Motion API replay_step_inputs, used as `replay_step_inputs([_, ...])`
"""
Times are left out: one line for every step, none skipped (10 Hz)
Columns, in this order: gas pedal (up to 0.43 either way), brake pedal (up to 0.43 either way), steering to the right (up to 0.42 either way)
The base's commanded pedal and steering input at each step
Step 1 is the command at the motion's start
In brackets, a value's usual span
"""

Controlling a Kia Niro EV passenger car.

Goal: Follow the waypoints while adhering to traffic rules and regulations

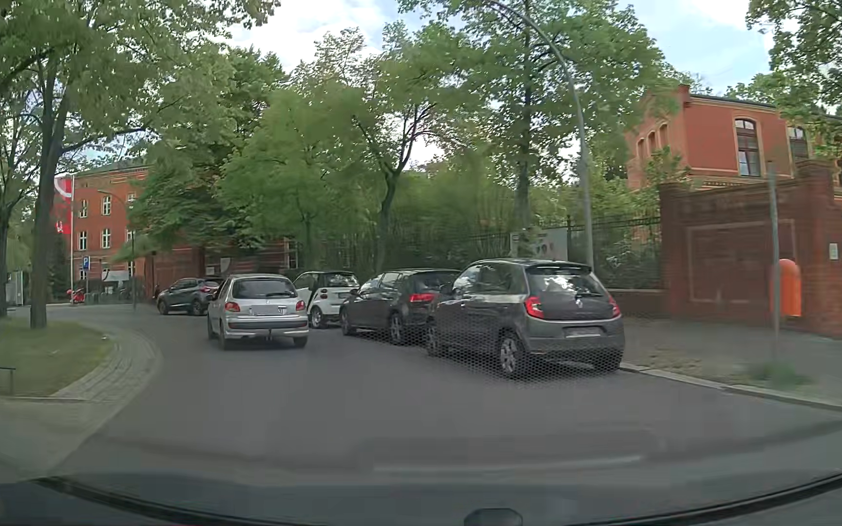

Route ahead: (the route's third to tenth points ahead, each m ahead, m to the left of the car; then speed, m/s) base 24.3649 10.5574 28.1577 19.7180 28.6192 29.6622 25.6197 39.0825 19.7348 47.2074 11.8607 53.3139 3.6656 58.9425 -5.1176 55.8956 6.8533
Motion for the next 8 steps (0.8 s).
replay_step_inputs([0.260, 0.018, -0.201])
replay_step_inputs([0.248, 0.018, -0.201])
replay_step_inputs([0.240, 0.018, -0.202])
replay_step_inputs([0.240, 0.018, -0.201])
replay_step_inputs([0.240, 0.018, -0.201])
replay_step_inputs([0.240, 0.018, -0.201])
replay_step_inputs([0.240, 0.018, -0.199])
replay_step_inputs([0.220, 0.018, -0.195])
